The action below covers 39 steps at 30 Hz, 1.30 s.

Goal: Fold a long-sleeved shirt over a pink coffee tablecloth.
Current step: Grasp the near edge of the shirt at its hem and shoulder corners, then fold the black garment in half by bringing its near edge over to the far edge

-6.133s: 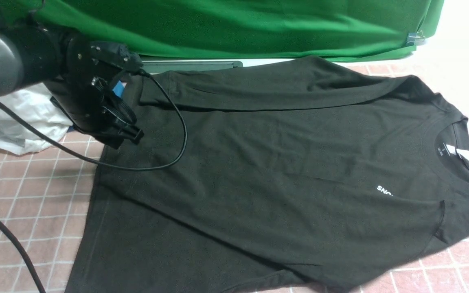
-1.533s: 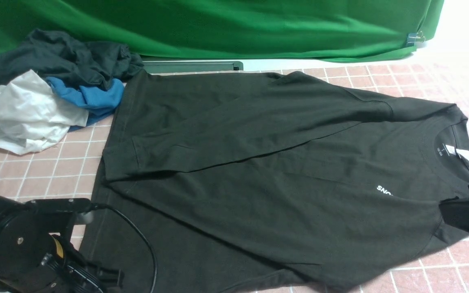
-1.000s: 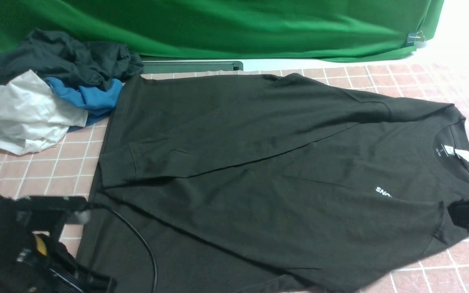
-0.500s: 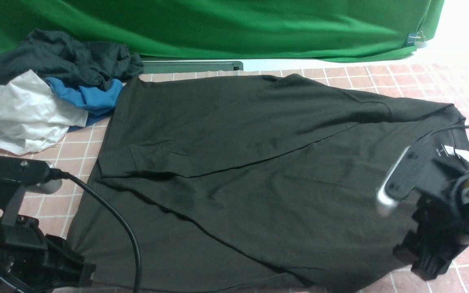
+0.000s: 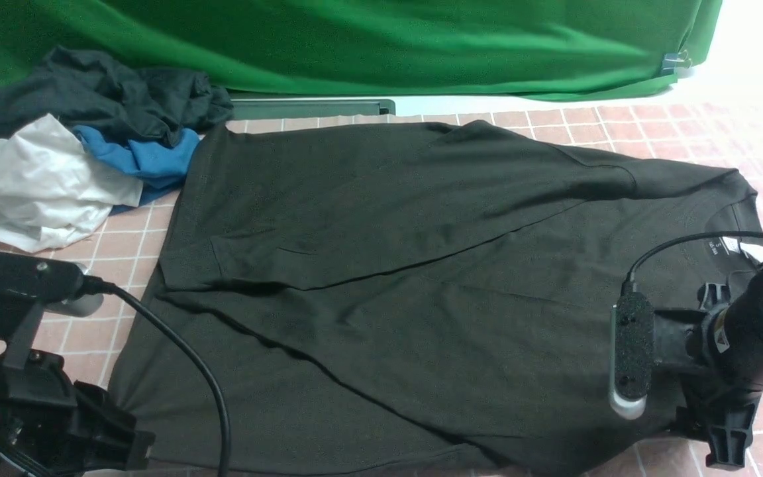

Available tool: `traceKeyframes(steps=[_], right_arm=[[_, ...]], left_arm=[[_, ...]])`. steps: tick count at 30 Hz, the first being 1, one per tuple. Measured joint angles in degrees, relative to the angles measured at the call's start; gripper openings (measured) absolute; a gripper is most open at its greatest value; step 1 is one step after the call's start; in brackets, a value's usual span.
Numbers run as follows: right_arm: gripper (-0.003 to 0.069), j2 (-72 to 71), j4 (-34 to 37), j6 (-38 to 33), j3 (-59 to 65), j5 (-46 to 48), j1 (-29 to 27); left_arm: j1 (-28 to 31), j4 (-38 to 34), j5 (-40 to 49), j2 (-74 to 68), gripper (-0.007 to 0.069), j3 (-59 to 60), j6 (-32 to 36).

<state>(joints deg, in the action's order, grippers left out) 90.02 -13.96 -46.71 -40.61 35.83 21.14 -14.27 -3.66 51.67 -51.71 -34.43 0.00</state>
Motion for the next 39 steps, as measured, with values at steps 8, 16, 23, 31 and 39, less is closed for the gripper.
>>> traceKeyframes(steps=[8,16,23,31,39], right_arm=[[0.0363,1.5,-1.1,-1.9,-0.1,-2.9,0.0],[0.0162,2.3,0.0,-2.0,-0.5,-0.1,0.0],[0.0047,-0.9,-0.2,-2.4,-0.2,3.9,0.0],[0.0041,-12.9,5.6,7.7,-0.2,13.5,0.0],[0.0041,-23.0,7.5,22.3,3.0,30.6,0.0]], left_arm=[[0.0,0.2,-0.1,0.0,0.0043,0.0,0.0],[0.0,0.3,0.1,0.0,0.0043,0.0,0.0],[0.0,0.0,2.1,0.0,0.0043,-0.8,0.0],[0.0,-0.9,6.7,1.0,0.0043,-5.3,0.0],[0.0,-1.8,13.6,8.9,0.0043,-6.0,-0.4]])
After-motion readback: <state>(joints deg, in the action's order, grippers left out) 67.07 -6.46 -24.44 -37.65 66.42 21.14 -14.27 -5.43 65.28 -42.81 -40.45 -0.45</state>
